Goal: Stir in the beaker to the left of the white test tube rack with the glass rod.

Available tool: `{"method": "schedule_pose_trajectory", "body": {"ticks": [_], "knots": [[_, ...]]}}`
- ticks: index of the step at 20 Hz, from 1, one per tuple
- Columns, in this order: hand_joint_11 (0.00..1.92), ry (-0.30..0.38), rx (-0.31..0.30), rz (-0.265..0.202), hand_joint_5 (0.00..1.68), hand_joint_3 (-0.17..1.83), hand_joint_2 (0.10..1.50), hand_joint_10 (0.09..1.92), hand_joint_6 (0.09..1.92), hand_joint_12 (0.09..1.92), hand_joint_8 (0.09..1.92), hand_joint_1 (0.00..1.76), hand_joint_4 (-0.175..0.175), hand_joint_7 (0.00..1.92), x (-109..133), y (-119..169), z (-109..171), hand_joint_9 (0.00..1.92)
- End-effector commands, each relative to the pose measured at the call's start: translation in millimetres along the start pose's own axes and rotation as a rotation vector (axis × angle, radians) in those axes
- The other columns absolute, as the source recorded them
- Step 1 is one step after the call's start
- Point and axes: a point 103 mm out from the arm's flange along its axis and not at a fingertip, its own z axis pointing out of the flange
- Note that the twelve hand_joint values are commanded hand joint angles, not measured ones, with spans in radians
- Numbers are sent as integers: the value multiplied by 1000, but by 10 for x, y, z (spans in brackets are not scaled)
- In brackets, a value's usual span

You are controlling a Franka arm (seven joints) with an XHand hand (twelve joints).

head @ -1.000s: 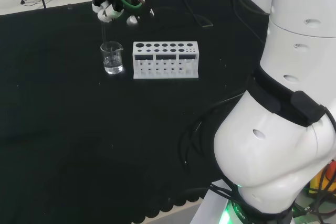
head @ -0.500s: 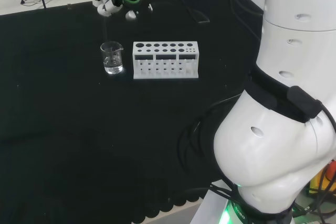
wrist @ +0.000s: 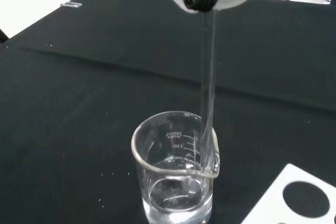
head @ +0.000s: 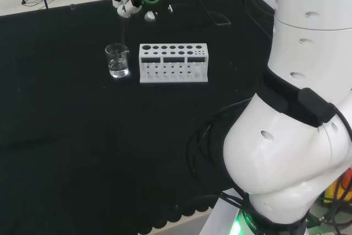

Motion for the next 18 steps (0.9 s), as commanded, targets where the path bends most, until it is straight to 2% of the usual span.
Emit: {"method": "schedule_pose_trajectory", "body": {"ticks": [1, 7, 13, 18], "knots": [[1409, -9, 9, -2, 1173, 283, 895, 909, 429, 1089, 967, 1311, -175, 1204, 137, -164, -81, 1612], [1409, -11, 5, -39, 1173, 283, 895, 908, 428, 1089, 966, 1311, -175, 1205, 397, -126, -106, 1612], [1409, -6, 8, -51, 1174, 283, 894, 907, 428, 1087, 963, 1311, -175, 1207, 440, -98, -52, 1612], [1409, -11, -3, -65, 1175, 283, 894, 906, 427, 1086, 962, 1311, -175, 1207, 481, -118, -113, 1612]]}}
